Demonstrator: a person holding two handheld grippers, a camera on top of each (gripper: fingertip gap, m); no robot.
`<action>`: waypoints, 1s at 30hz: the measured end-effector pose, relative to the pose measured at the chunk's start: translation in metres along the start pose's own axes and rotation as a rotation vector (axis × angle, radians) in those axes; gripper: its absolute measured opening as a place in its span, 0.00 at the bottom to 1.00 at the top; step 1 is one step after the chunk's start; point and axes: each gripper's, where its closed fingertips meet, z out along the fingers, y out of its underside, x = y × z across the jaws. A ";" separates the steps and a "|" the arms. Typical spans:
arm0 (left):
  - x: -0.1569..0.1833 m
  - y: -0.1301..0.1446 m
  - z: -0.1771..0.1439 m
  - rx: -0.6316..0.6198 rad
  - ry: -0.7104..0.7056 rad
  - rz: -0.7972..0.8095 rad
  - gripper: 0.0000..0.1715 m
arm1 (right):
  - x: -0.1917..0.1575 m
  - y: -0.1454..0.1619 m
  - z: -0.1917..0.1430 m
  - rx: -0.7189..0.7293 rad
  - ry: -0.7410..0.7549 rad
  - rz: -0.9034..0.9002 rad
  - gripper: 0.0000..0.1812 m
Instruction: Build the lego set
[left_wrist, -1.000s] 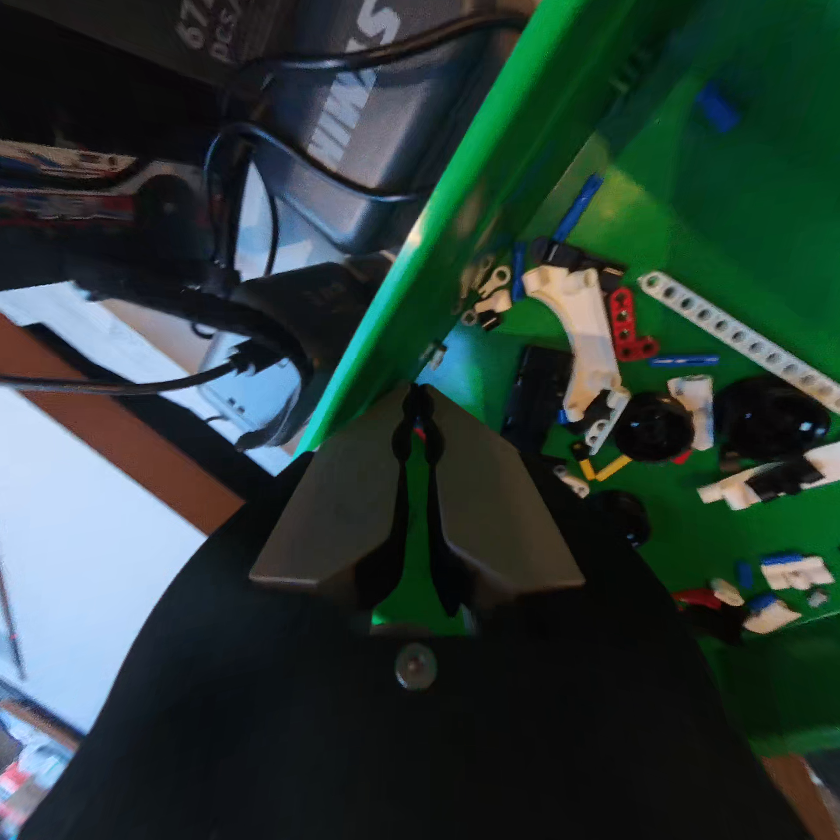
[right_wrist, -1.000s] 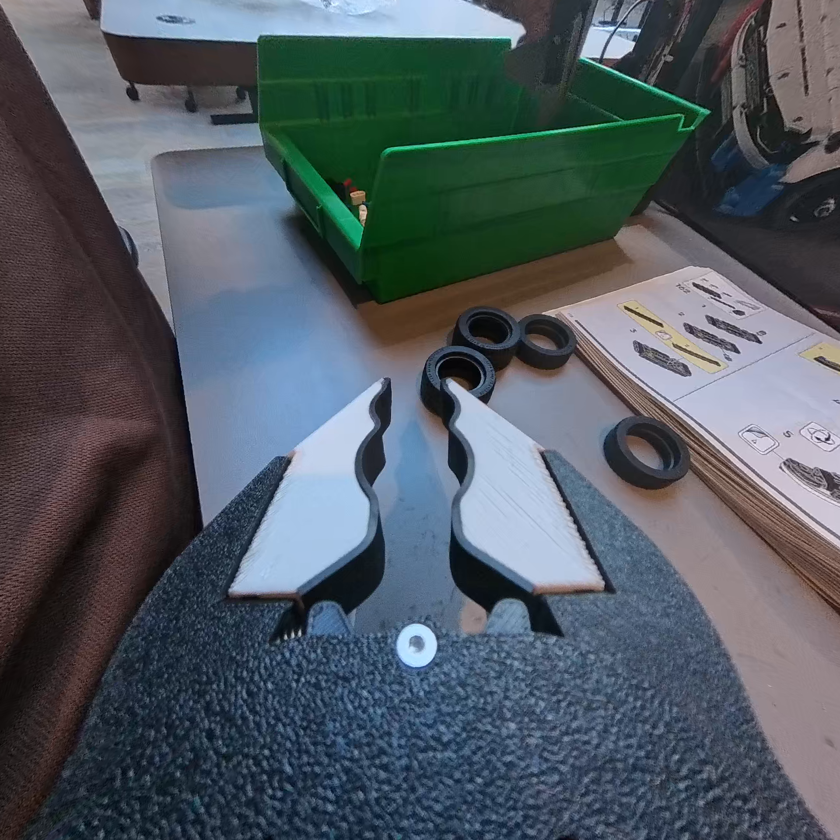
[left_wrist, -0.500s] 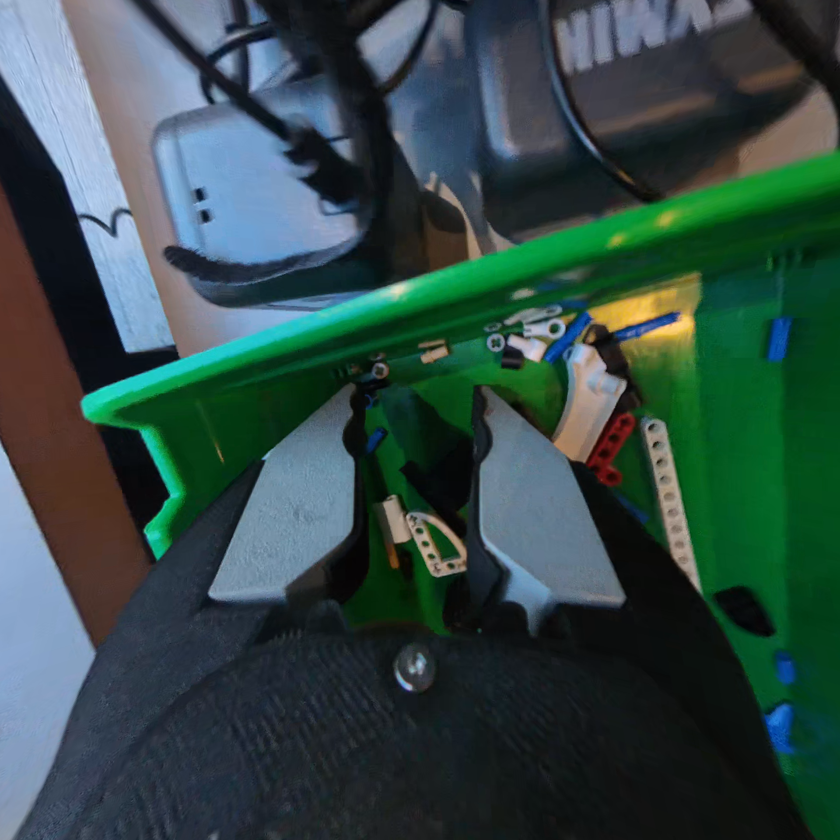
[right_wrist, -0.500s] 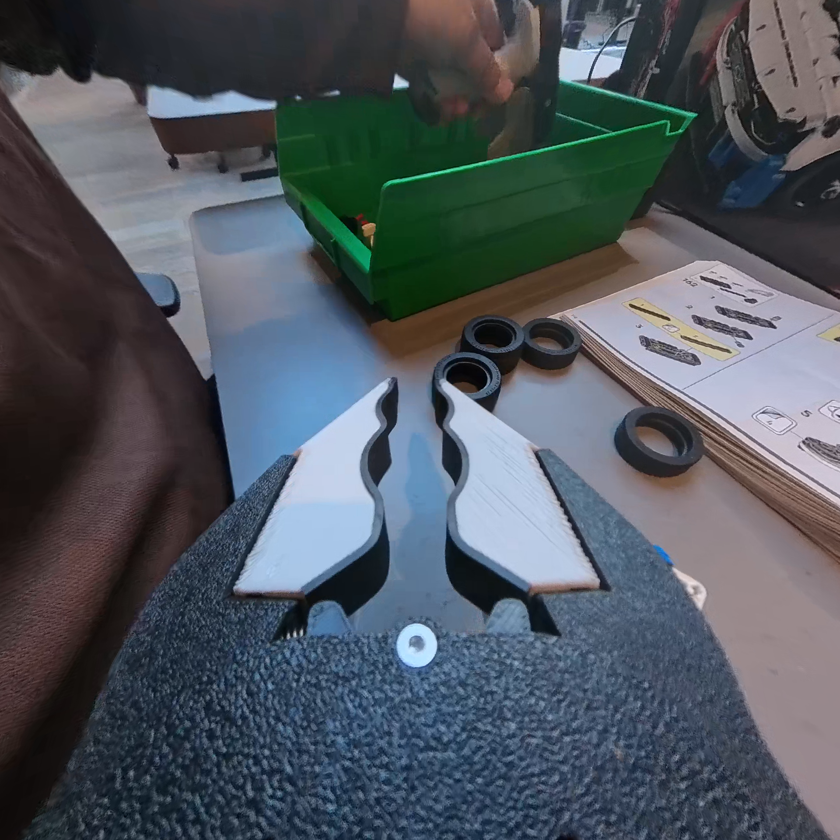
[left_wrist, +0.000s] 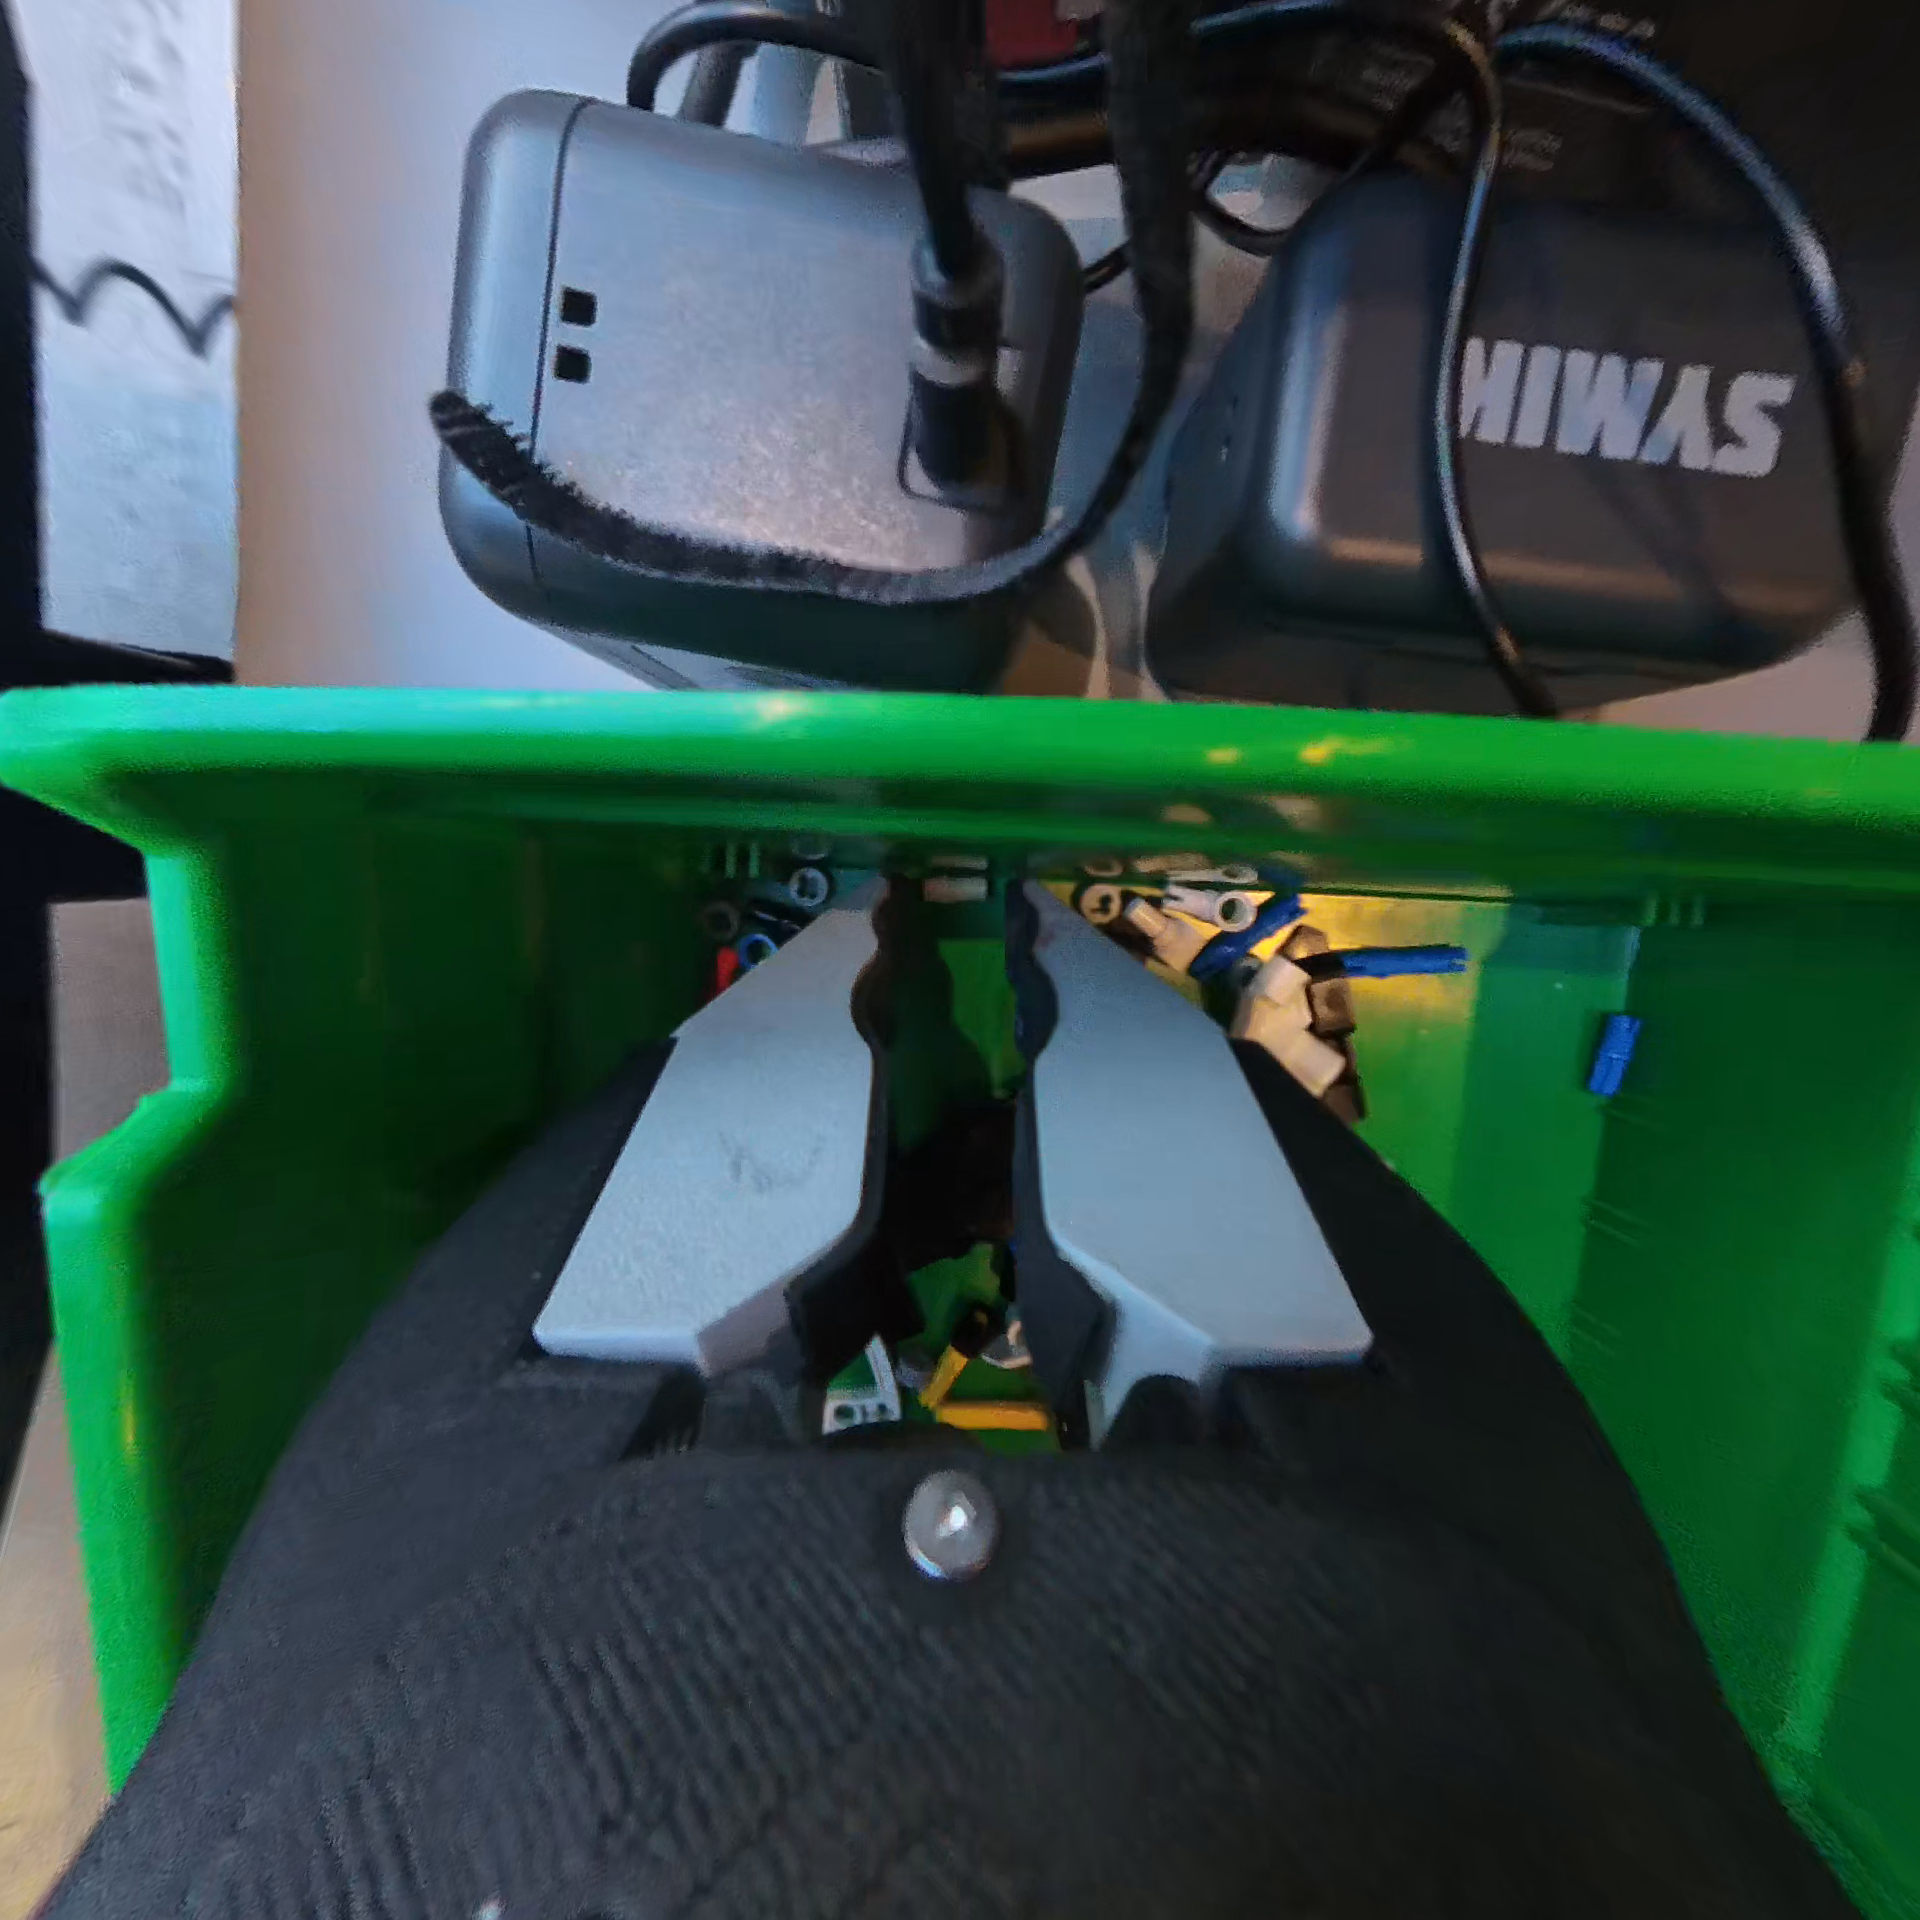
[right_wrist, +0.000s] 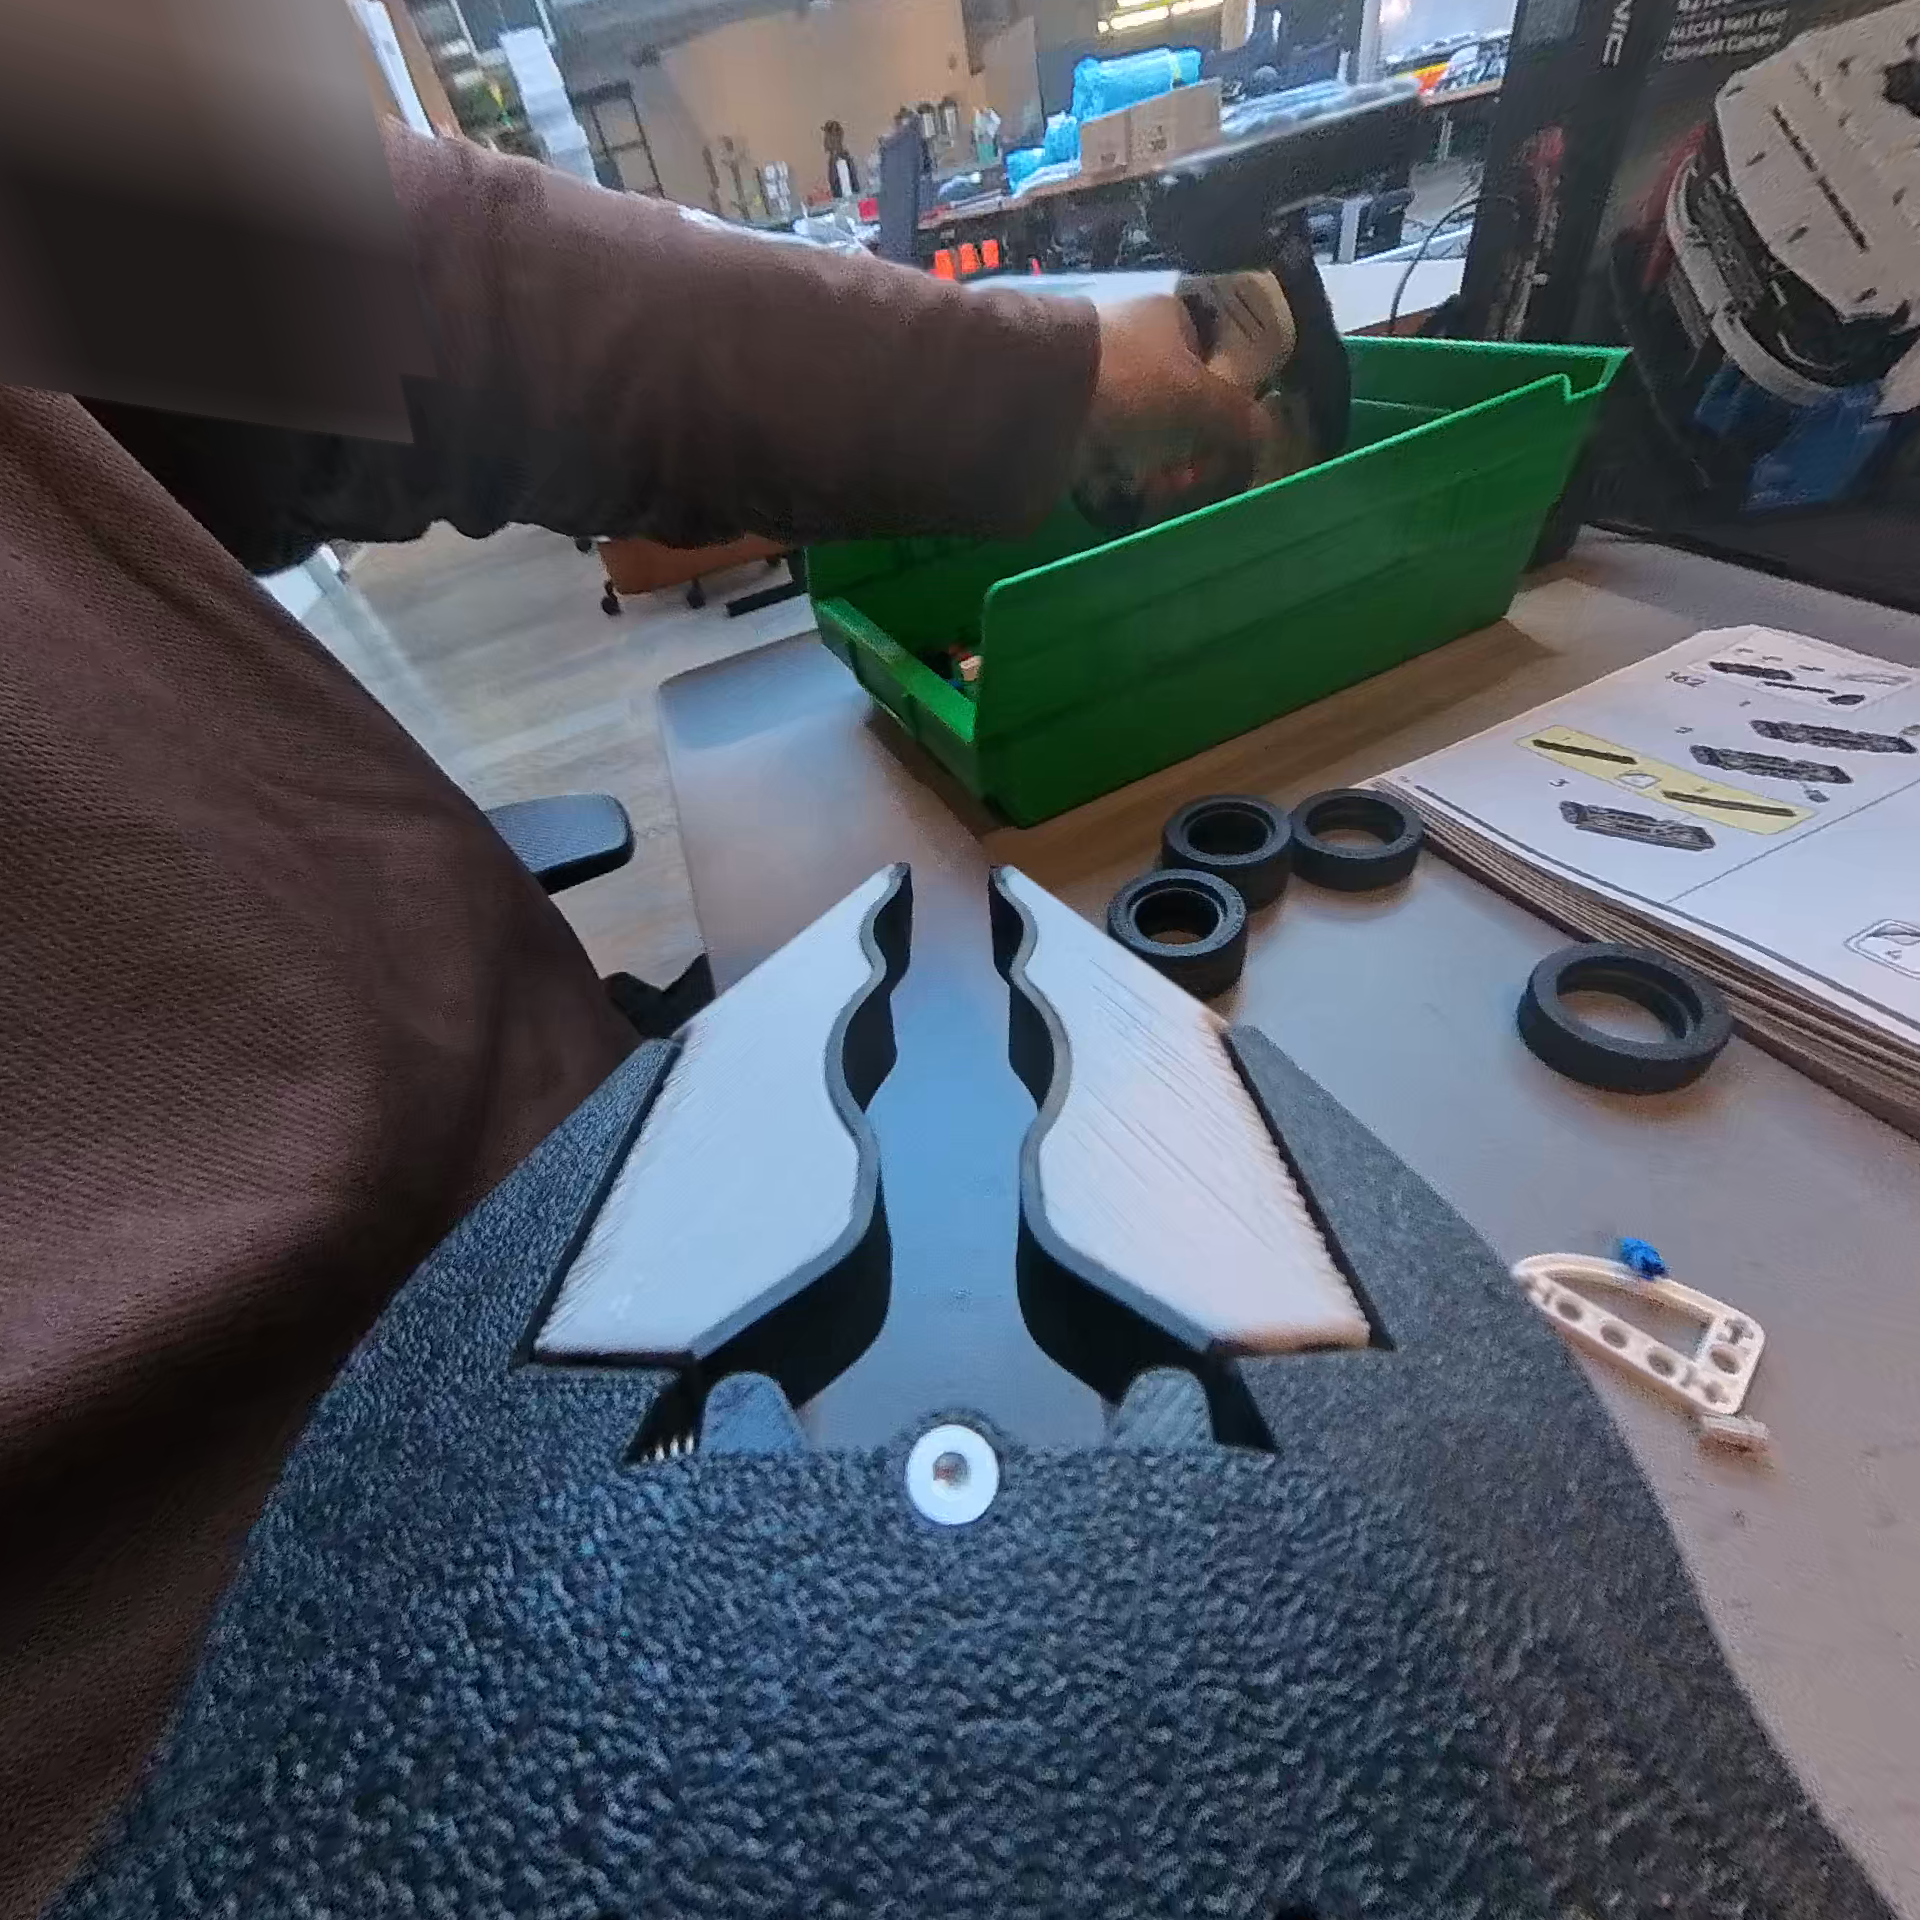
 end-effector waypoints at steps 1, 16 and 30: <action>0.001 0.000 0.000 0.012 -0.020 0.026 0.07 | -0.003 -0.002 -0.002 0.007 -0.008 -0.001 0.08; 0.007 0.008 -0.031 0.085 -0.014 0.154 0.06 | -0.012 0.007 -0.005 -0.040 0.017 -0.050 0.08; 0.291 0.138 -0.220 0.302 0.752 0.994 0.06 | -0.039 0.024 0.014 -0.130 -0.059 -0.185 0.09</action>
